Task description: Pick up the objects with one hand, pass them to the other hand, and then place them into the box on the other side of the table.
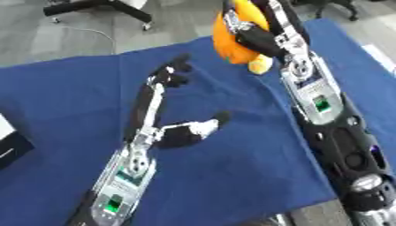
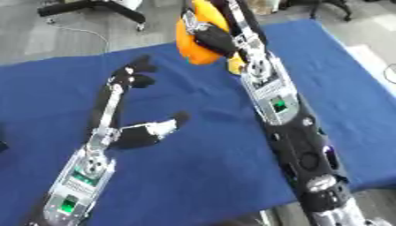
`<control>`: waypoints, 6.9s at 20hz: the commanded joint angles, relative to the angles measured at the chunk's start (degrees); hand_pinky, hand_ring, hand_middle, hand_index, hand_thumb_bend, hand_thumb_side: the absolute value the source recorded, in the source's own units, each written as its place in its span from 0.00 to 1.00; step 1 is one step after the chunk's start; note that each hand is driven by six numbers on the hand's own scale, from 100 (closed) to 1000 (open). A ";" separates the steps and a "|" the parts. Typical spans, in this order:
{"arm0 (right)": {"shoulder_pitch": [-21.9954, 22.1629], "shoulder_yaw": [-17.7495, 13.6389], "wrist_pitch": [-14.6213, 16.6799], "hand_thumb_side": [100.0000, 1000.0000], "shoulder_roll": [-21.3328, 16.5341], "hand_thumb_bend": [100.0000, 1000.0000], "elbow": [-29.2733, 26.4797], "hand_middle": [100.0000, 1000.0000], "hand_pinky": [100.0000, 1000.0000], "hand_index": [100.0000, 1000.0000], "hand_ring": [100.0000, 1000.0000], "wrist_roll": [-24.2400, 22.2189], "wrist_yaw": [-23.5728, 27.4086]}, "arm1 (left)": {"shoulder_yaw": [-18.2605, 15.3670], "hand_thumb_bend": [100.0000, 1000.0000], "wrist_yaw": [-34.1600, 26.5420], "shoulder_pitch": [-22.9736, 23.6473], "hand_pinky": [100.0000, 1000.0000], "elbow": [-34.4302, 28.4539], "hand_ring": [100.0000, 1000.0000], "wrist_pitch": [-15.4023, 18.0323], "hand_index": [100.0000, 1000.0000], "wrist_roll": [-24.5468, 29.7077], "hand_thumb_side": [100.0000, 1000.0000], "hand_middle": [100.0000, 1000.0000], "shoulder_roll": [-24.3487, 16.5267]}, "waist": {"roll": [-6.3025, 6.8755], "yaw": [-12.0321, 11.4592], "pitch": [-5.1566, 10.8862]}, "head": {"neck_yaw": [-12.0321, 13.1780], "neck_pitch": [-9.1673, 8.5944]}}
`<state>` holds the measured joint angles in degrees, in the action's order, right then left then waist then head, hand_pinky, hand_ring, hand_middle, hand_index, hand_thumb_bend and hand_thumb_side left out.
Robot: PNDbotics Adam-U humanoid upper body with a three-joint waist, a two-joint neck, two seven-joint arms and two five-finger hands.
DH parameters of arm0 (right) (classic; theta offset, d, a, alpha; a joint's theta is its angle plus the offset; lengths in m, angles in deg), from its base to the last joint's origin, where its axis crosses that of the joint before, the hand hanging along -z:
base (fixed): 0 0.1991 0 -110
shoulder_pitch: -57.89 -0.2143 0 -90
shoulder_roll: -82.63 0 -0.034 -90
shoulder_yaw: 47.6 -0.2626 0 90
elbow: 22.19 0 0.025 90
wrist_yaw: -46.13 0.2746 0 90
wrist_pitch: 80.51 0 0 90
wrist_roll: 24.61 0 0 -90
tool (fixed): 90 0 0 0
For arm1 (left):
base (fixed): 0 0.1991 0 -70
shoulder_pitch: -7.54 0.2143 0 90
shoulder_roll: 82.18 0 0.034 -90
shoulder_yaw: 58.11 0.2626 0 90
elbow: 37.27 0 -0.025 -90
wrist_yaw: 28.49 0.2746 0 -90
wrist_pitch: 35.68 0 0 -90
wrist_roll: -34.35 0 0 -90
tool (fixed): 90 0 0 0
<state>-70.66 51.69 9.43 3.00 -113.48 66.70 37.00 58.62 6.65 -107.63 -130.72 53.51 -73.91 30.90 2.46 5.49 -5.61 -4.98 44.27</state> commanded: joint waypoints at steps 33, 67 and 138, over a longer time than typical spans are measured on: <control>2.22 5.53 -5.86 0.38 1.71 0.00 -5.87 0.00 0.43 0.02 0.20 -2.76 19.29 | -1.57 0.00 9.86 -7.57 0.54 8.87 0.45 -2.46 0.62 -23.87 0.00 0.42 6.20 | -2.14 0.99 -1.26 | 0.31 -0.15; 5.71 -11.07 -0.31 0.40 -7.24 0.00 -13.81 0.46 0.69 0.75 0.60 -30.87 -4.92 | -10.40 0.00 -10.01 -5.08 0.14 -16.25 0.09 -2.21 0.17 -26.09 0.21 0.02 -11.08 | -0.81 1.43 -0.40 | 7.56 -0.15; 20.12 -24.43 -1.37 0.52 -9.37 0.00 -12.51 0.41 0.67 0.72 0.58 -17.66 -3.51 | -33.75 0.94 26.23 -5.46 0.86 -3.00 0.83 -18.58 0.91 39.40 0.53 0.84 -47.55 | 3.44 1.48 2.95 | 25.26 -0.15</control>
<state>-50.14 27.67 7.83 -4.87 -125.59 49.32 32.96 26.01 33.15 -111.90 -129.61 34.90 -33.27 -15.35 5.42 7.01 -4.40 21.27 44.24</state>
